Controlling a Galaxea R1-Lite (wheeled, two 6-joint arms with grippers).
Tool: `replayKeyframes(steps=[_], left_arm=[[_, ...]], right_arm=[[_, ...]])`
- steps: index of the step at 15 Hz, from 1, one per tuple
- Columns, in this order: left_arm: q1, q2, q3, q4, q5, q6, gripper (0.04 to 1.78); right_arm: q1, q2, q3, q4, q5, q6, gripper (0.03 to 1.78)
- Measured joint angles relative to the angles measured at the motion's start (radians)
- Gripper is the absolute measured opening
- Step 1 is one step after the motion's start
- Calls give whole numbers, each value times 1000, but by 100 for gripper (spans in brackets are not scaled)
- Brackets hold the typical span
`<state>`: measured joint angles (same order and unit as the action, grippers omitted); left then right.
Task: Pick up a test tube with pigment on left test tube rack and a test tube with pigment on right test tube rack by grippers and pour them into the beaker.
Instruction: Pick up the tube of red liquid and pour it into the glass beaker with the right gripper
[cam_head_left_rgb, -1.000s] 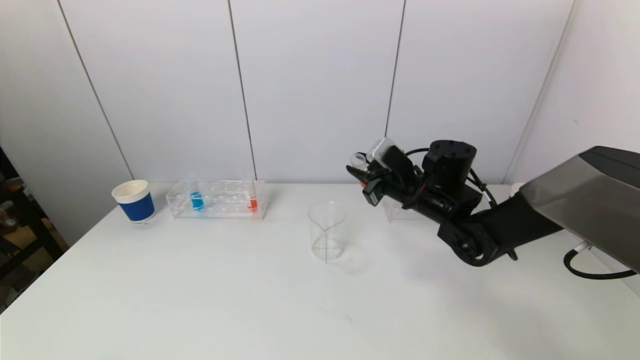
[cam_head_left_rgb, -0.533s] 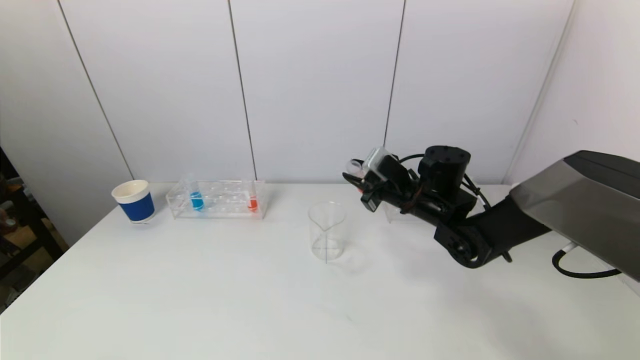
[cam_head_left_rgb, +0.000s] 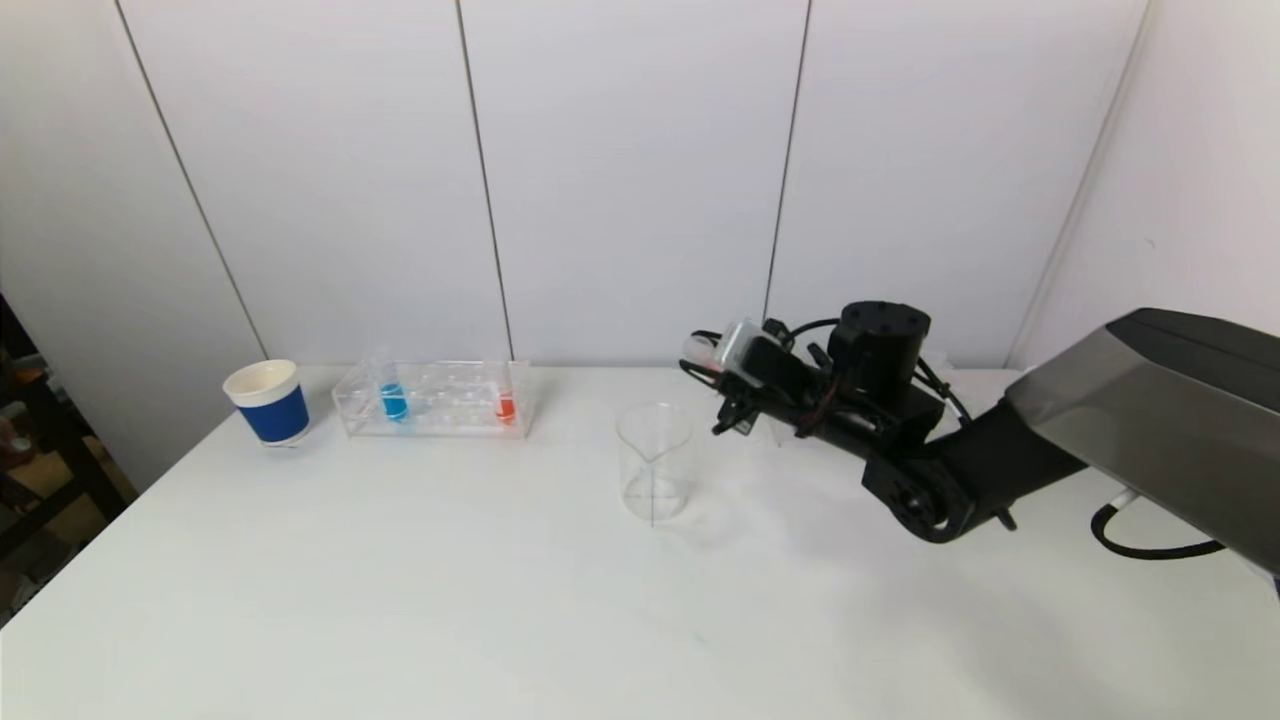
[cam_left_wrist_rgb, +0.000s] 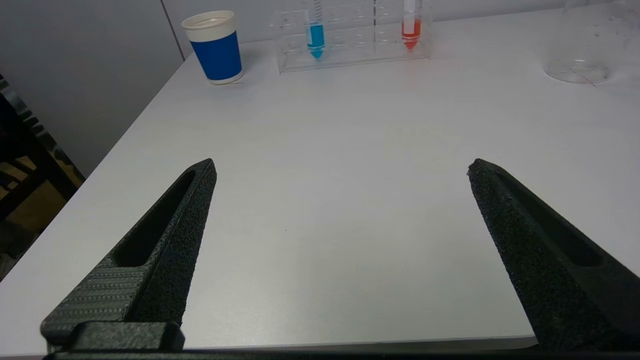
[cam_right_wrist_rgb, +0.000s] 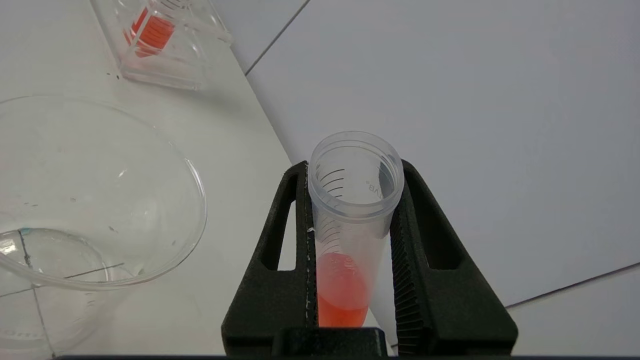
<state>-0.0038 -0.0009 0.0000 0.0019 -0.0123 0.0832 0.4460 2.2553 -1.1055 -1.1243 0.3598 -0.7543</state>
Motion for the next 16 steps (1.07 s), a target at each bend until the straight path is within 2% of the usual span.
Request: replayKeyframes(steps=[5, 16], left_arm=[[0, 0, 0, 0, 0, 0, 176], [0, 0, 0, 0, 0, 0, 176]], right_arm=[[2, 5, 4, -2, 24, -95, 48], [17, -7, 24, -39, 37, -213, 48]])
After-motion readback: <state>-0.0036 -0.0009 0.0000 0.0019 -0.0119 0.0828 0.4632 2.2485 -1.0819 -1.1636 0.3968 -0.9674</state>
